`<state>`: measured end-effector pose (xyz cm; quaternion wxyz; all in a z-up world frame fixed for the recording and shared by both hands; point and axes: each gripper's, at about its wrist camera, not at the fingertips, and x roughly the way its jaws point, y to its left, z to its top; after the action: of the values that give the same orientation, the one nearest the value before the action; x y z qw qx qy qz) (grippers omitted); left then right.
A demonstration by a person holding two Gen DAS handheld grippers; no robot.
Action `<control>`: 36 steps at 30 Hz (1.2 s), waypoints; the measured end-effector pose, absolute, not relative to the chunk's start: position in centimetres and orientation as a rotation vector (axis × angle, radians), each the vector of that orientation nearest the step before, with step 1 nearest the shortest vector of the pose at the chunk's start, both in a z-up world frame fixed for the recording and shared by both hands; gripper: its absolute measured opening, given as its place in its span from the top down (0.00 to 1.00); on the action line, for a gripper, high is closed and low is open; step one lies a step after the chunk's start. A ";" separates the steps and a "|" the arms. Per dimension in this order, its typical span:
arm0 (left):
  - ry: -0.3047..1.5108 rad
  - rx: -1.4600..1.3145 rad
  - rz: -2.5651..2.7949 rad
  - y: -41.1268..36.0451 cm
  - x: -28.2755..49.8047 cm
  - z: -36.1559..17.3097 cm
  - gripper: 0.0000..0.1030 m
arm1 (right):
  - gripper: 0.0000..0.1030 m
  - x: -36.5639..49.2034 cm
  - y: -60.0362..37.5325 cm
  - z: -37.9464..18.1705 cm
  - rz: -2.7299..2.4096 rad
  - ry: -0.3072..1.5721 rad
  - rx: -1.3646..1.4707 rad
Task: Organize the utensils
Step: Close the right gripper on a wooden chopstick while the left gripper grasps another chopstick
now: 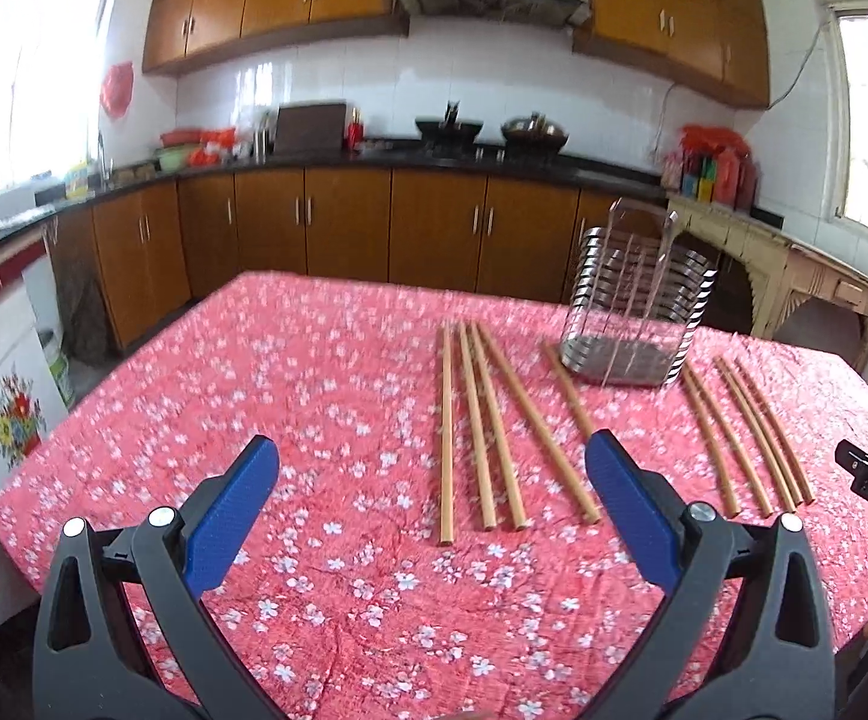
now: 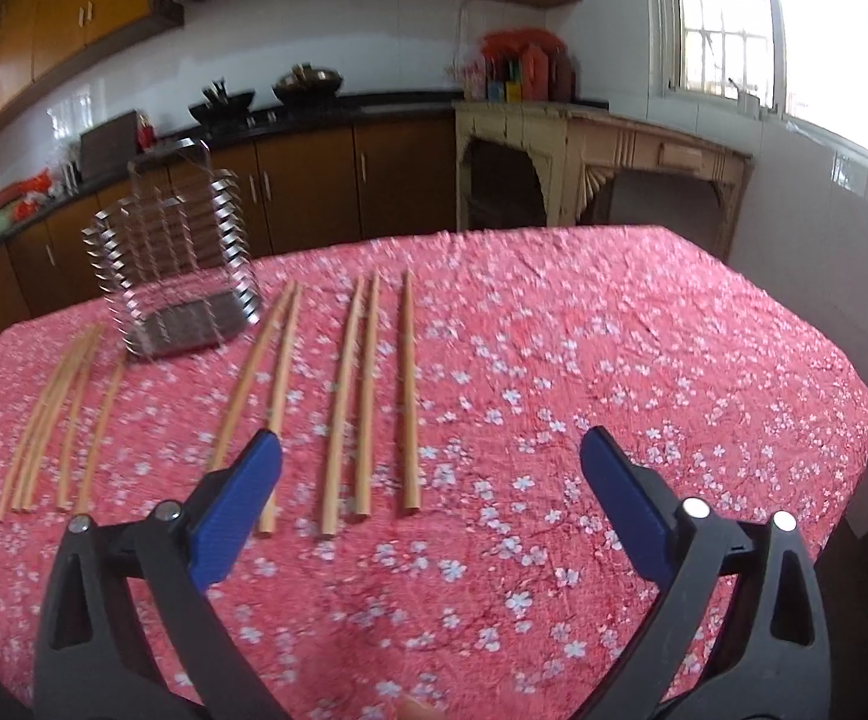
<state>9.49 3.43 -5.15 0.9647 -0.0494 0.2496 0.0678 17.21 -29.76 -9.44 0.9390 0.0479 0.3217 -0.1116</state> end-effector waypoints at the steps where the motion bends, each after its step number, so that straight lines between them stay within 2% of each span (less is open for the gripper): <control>1: 0.523 -0.111 0.138 3.7 9.8 -5.4 0.02 | 0.14 17.6 -30.0 -9.8 -0.230 0.672 0.100; 12: 0.681 -0.163 0.119 5.0 12.8 -8.1 0.02 | 0.51 21.5 -30.1 -13.1 -0.194 0.836 0.121; 14: 0.694 -0.159 0.124 5.1 13.1 -8.4 0.02 | 0.54 21.7 -29.9 -13.3 -0.186 0.833 0.123; 16: 0.705 -0.154 0.126 5.2 13.4 -8.6 0.02 | 0.63 21.9 -29.7 -13.2 -0.175 0.834 0.119; 17: 0.711 -0.152 0.122 5.2 13.6 -8.8 0.02 | 0.79 22.2 -29.7 -13.5 -0.174 0.855 0.116; 18: 0.716 -0.150 0.119 5.2 13.7 -8.7 0.02 | 0.85 22.3 -29.8 -13.7 -0.173 0.862 0.119; 20: 0.726 -0.140 0.117 5.2 13.9 -8.9 0.04 | 0.91 22.4 -29.9 -13.8 -0.183 0.857 0.115; 25: 0.764 -0.144 0.114 6.0 14.3 -9.5 0.14 | 0.90 22.6 -30.4 -13.7 -0.190 0.861 0.151; 27: 0.777 -0.138 0.116 6.2 14.4 -9.9 0.16 | 0.81 22.4 -30.3 -13.7 -0.198 0.856 0.139; 28: 0.785 -0.130 0.114 6.2 14.4 -10.1 0.19 | 0.82 22.4 -30.1 -13.7 -0.206 0.851 0.118; 29: 0.791 -0.123 0.111 6.1 14.5 -10.2 0.22 | 0.92 22.3 -30.1 -13.8 -0.217 0.847 0.109; 35: 0.849 -0.073 0.080 5.2 15.0 -11.5 0.48 | 0.92 22.0 -31.6 -13.9 -0.248 0.839 0.152; 36: 0.856 -0.069 0.077 5.0 15.1 -11.6 0.48 | 0.92 22.0 -31.6 -13.8 -0.248 0.840 0.152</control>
<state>15.08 5.04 -11.63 0.9085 -0.0334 0.4148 0.0373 22.01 -31.57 -13.85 0.9029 0.0736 0.4062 -0.1200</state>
